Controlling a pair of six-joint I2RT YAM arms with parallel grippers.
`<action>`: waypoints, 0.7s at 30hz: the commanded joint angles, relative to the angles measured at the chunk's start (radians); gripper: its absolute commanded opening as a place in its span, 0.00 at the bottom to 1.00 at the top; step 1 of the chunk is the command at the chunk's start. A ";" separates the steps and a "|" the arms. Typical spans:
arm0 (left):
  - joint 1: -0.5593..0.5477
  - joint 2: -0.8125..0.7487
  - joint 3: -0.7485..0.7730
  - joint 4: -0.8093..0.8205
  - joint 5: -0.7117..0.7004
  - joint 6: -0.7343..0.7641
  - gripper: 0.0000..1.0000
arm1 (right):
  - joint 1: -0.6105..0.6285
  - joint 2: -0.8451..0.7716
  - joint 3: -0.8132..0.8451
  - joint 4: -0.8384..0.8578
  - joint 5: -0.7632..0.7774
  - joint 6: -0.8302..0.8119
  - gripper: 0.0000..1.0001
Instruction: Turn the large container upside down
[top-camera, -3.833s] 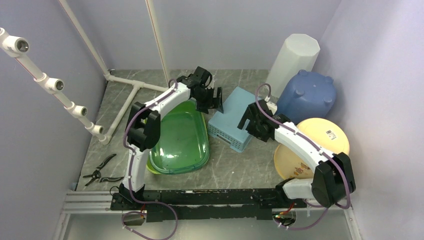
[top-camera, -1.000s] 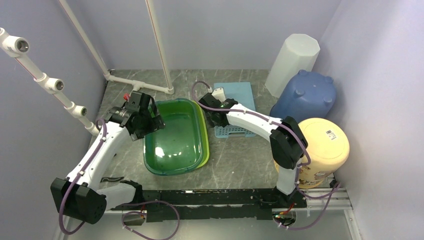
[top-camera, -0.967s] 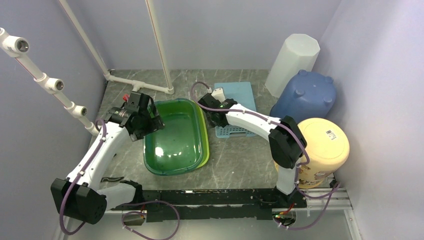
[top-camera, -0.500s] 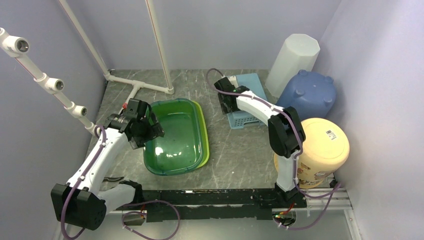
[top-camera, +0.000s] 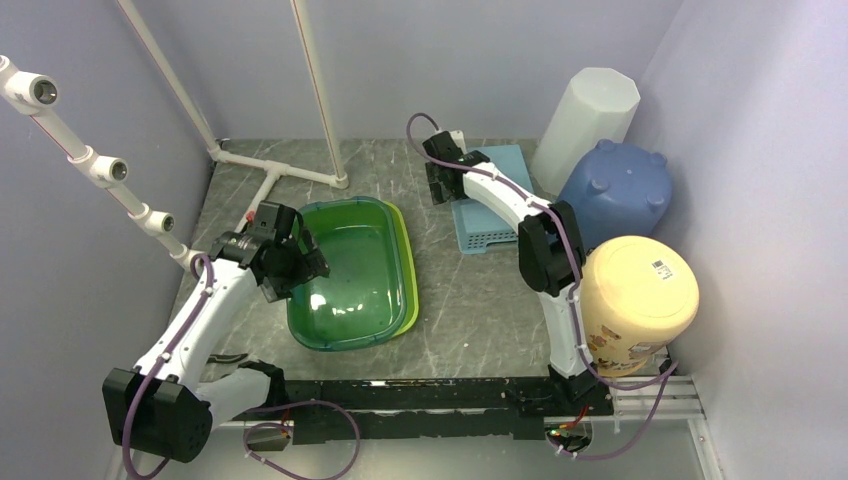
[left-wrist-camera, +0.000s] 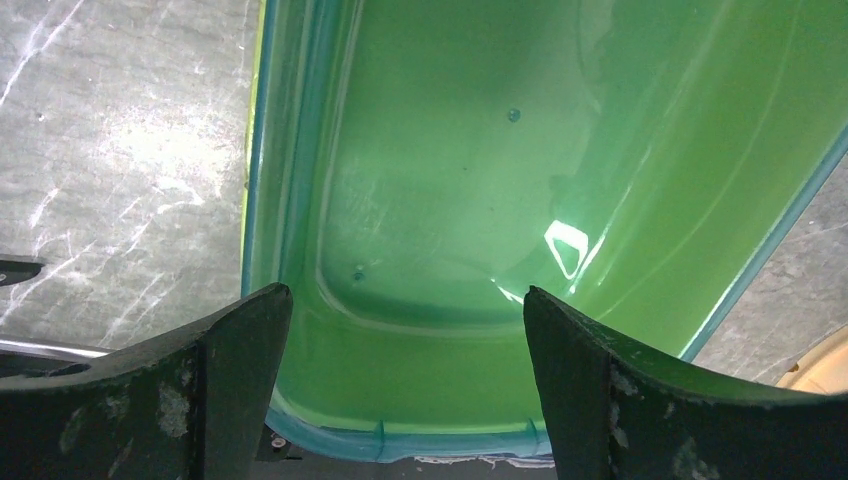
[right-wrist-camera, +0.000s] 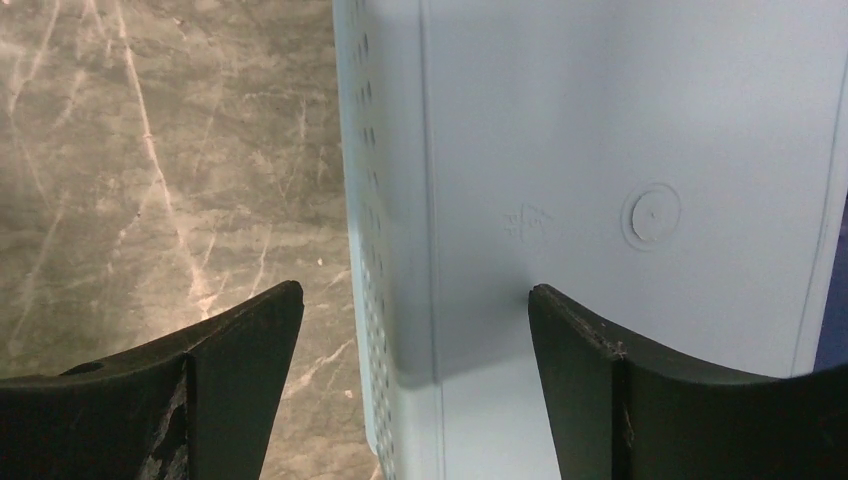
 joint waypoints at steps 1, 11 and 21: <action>0.004 -0.025 -0.010 0.011 0.004 -0.018 0.91 | -0.013 -0.040 0.032 -0.013 -0.074 -0.003 0.87; 0.004 -0.040 -0.007 0.012 -0.008 -0.013 0.91 | -0.012 -0.429 -0.321 0.035 -0.226 0.116 0.87; 0.004 -0.041 -0.007 0.010 -0.034 -0.015 0.93 | -0.014 -0.615 -0.692 0.172 -0.354 0.234 0.89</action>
